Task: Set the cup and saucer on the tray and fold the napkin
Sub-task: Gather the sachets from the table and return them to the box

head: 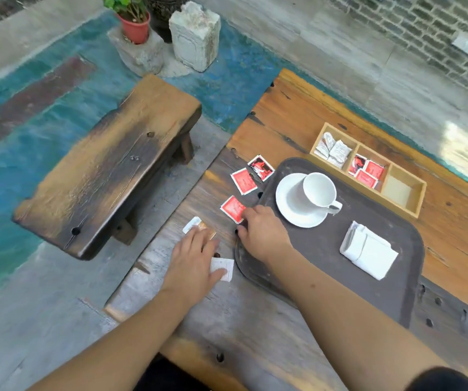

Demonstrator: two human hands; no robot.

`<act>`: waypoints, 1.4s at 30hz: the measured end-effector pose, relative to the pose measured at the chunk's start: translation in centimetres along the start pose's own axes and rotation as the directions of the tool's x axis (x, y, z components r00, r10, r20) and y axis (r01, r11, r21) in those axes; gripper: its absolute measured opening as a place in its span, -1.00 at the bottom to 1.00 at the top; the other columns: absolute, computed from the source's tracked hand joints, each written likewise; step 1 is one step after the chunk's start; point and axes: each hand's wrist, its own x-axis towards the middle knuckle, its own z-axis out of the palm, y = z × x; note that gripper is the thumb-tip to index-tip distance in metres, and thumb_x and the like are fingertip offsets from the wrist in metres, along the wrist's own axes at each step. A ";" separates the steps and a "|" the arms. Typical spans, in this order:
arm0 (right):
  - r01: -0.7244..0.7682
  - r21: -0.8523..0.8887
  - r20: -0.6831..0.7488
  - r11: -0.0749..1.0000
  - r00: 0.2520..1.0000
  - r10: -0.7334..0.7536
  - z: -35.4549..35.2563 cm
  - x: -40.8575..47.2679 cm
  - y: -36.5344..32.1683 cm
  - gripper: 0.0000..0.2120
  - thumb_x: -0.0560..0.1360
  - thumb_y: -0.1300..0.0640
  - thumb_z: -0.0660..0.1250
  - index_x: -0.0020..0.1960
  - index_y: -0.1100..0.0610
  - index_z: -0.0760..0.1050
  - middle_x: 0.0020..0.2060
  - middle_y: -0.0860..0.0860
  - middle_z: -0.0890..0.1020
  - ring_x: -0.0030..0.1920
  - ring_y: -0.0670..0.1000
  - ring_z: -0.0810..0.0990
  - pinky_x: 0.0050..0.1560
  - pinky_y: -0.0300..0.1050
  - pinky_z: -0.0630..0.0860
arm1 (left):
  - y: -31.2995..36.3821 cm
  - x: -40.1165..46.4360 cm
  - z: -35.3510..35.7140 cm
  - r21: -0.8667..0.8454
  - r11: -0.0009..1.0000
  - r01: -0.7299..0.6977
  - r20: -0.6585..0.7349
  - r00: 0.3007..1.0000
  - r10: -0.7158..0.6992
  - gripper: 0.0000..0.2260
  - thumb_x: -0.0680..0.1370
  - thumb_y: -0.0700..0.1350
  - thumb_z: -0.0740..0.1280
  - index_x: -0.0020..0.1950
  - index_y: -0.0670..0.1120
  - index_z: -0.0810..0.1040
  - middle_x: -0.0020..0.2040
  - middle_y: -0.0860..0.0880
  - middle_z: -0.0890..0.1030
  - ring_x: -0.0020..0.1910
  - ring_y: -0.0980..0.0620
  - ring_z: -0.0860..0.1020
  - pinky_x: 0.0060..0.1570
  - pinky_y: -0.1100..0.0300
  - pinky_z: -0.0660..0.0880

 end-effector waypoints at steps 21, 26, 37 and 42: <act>-0.059 -0.215 -0.081 0.975 0.996 0.042 0.7 6.0 -1.1 -0.71 0.59 0.04 0.24 0.29 0.07 0.42 0.19 0.08 0.52 0.22 0.15 0.43 0.11 0.12 0.34 | -2.7 4.0 -0.9 -0.032 0.999 0.007 -0.007 1.000 -0.007 -0.44 0.46 0.21 0.34 0.41 0.05 0.37 0.31 0.05 0.44 0.30 -0.01 0.32 0.31 0.05 0.35; -0.113 -0.125 -0.099 0.986 0.990 0.101 -0.5 7.8 0.0 -0.67 0.59 -0.05 0.23 0.27 0.08 0.48 0.21 0.10 0.51 0.28 0.17 0.40 0.18 0.12 0.36 | -2.9 5.3 -1.2 -0.072 0.997 -0.004 0.018 1.000 0.005 -0.59 0.51 0.06 0.38 0.33 0.04 0.45 0.19 0.06 0.49 0.18 0.01 0.34 0.17 0.04 0.48; -0.262 0.110 -0.059 0.959 0.961 0.269 -1.8 11.6 -0.1 -0.55 0.44 -0.05 0.45 0.27 0.00 0.42 0.19 0.11 0.59 0.25 0.21 0.46 0.21 0.15 0.36 | -3.4 7.6 -2.3 -0.233 0.973 -0.001 -0.079 0.997 -0.018 -0.80 0.54 -0.05 0.38 0.14 -0.01 0.62 -0.05 0.00 0.54 -0.03 -0.04 0.49 0.05 0.06 0.51; -0.279 0.051 -0.081 0.959 0.956 0.283 -2.1 12.4 0.1 -0.52 0.40 -0.12 0.48 0.23 0.07 0.50 0.17 0.09 0.59 0.25 0.18 0.45 0.21 0.13 0.36 | -3.1 8.7 -2.7 -0.276 0.961 0.012 -0.073 0.997 -0.034 -0.79 0.55 -0.03 0.36 0.16 0.00 0.60 -0.05 0.03 0.54 0.00 -0.02 0.50 0.03 0.12 0.49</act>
